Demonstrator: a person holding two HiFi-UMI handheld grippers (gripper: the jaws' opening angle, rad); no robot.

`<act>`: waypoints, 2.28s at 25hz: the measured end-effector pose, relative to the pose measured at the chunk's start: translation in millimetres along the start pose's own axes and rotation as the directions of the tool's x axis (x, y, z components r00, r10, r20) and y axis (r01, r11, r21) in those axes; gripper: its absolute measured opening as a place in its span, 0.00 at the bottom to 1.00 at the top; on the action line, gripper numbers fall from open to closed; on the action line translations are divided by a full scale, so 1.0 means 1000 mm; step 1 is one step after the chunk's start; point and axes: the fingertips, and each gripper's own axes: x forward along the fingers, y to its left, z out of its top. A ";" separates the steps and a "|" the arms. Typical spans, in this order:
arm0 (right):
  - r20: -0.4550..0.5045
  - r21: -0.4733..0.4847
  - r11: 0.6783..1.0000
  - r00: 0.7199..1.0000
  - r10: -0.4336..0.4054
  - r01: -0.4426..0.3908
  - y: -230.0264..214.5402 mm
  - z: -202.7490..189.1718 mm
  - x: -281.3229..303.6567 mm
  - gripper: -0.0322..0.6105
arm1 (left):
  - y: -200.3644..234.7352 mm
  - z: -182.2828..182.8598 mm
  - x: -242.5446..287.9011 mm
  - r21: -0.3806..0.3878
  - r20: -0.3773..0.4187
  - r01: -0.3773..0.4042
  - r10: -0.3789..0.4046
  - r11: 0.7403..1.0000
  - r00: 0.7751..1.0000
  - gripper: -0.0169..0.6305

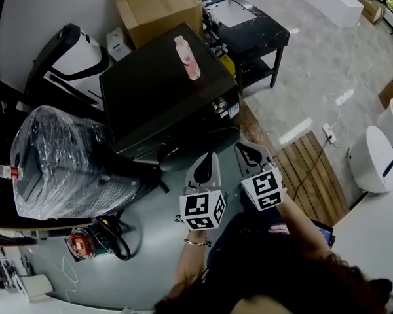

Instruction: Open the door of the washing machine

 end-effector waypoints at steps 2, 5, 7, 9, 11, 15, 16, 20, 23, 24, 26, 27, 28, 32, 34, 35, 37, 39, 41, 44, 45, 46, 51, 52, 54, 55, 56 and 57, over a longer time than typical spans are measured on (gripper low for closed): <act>-0.015 -0.005 1.000 1.000 0.015 -0.015 -0.009 -0.005 0.011 0.05 | 0.003 -0.001 0.013 -0.006 -0.002 -0.012 0.012 1.000 1.000 0.05; -0.034 -0.014 0.999 0.999 0.038 -0.038 -0.021 -0.010 0.026 0.05 | 0.005 -0.005 0.032 -0.017 -0.011 -0.023 0.023 1.000 1.000 0.05; -0.044 -0.020 0.998 0.997 0.056 -0.057 -0.027 -0.013 0.037 0.05 | 0.008 -0.008 0.044 -0.029 -0.013 -0.033 0.033 0.999 0.999 0.05; -0.054 -0.027 0.997 0.996 0.075 -0.077 -0.033 -0.017 0.047 0.05 | 0.010 -0.011 0.055 -0.038 -0.013 -0.046 0.046 0.998 0.999 0.05; -0.064 -0.032 0.995 0.994 0.092 -0.094 -0.038 -0.021 0.057 0.05 | 0.012 -0.013 0.065 -0.037 -0.012 -0.056 0.055 0.998 0.998 0.05; -0.090 -0.045 0.990 0.988 0.127 -0.131 -0.044 -0.030 0.076 0.05 | 0.019 -0.018 0.081 -0.039 -0.007 -0.077 0.077 0.996 0.997 0.05; -0.097 -0.049 0.989 0.986 0.137 -0.142 -0.045 -0.033 0.080 0.05 | 0.021 -0.021 0.085 -0.045 -0.005 -0.085 0.085 0.995 0.996 0.05; -0.128 -0.067 0.980 0.976 0.177 -0.186 -0.048 -0.046 0.098 0.07 | 0.034 -0.033 0.099 -0.078 -0.006 -0.118 0.118 0.990 0.993 0.05; -0.146 -0.085 0.972 0.968 0.204 -0.218 -0.048 -0.057 0.112 0.08 | 0.045 -0.045 0.107 -0.075 -0.010 -0.140 0.139 0.987 0.990 0.05; -0.153 -0.095 0.969 0.965 0.213 -0.229 -0.048 -0.060 0.117 0.08 | 0.049 -0.049 0.110 -0.074 -0.012 -0.146 0.146 0.986 0.989 0.05; -0.169 -0.117 0.961 0.958 0.231 -0.252 -0.049 -0.068 0.125 0.10 | 0.056 -0.057 0.116 -0.078 -0.022 -0.159 0.158 0.984 0.987 0.05; -0.178 -0.123 0.957 0.955 0.239 -0.262 -0.049 -0.072 0.129 0.10 | 0.059 -0.062 0.119 -0.084 -0.028 -0.164 0.162 0.983 0.986 0.05; -0.187 -0.130 0.954 0.951 0.245 -0.271 -0.049 -0.077 0.134 0.11 | 0.061 -0.067 0.122 -0.090 -0.035 -0.167 0.165 0.982 0.986 0.05; -0.221 -0.165 0.940 0.940 0.261 -0.300 -0.049 -0.095 0.152 0.14 | 0.071 -0.082 0.134 -0.094 -0.049 -0.173 0.169 0.980 0.984 0.05; -0.241 -0.175 0.934 0.933 0.267 -0.312 -0.051 -0.106 0.159 0.15 | 0.076 -0.087 0.139 -0.101 -0.049 -0.185 0.181 0.978 0.982 0.05; -0.251 -0.179 0.931 0.929 0.271 -0.320 -0.051 -0.111 0.163 0.15 | 0.078 -0.089 0.141 -0.105 -0.048 -0.192 0.188 0.976 0.981 0.05; -0.267 -0.185 0.924 0.922 0.279 -0.334 -0.050 -0.121 0.169 0.16 | 0.083 -0.093 0.145 -0.108 -0.048 -0.202 0.198 0.973 0.979 0.05; -0.283 -0.194 0.918 0.916 0.286 -0.347 -0.049 -0.132 0.176 0.17 | 0.086 -0.099 0.150 -0.103 -0.051 -0.205 0.201 0.973 0.978 0.05; -0.298 -0.201 0.912 0.909 0.291 -0.357 -0.050 -0.141 0.182 0.18 | 0.089 -0.105 0.156 -0.095 -0.060 -0.205 0.200 0.974 0.978 0.05; -0.319 -0.206 0.906 0.901 0.295 -0.370 -0.051 -0.154 0.193 0.20 | 0.094 -0.113 0.162 -0.093 -0.083 -0.208 0.201 0.974 0.976 0.05; -0.326 -0.206 0.905 0.898 0.296 -0.373 -0.051 -0.158 0.196 0.21 | 0.097 -0.116 0.164 -0.093 -0.091 -0.209 0.201 0.973 0.975 0.05; -0.334 -0.208 0.903 0.895 0.296 -0.377 -0.051 -0.162 0.200 0.21 | 0.099 -0.119 0.166 -0.091 -0.099 -0.210 0.201 0.973 0.975 0.05; -0.373 -0.232 0.883 0.876 0.305 -0.407 -0.049 -0.183 0.215 0.22 | 0.106 -0.134 0.174 -0.074 -0.134 -0.204 0.193 0.976 0.972 0.05; -0.382 -0.238 0.878 0.872 0.307 -0.414 -0.049 -0.187 0.217 0.22 | 0.108 -0.137 0.175 -0.074 -0.140 -0.204 0.192 0.976 0.971 0.05; -0.399 -0.247 0.870 0.863 0.310 -0.427 -0.048 -0.197 0.221 0.22 | 0.112 -0.142 0.177 -0.083 -0.152 -0.210 0.195 0.974 0.969 0.05; -0.409 -0.250 0.866 0.858 0.311 -0.433 -0.048 -0.201 0.222 0.23 | 0.113 -0.144 0.177 -0.090 -0.157 -0.214 0.198 0.973 0.967 0.05; -0.418 -0.253 0.862 0.854 0.311 -0.438 -0.048 -0.206 0.224 0.23 | 0.115 -0.146 0.178 -0.096 -0.162 -0.217 0.200 0.971 0.966 0.05; -0.426 -0.257 0.859 0.850 0.310 -0.443 -0.048 -0.210 0.227 0.24 | 0.116 -0.148 0.178 -0.097 -0.166 -0.219 0.201 0.971 0.965 0.05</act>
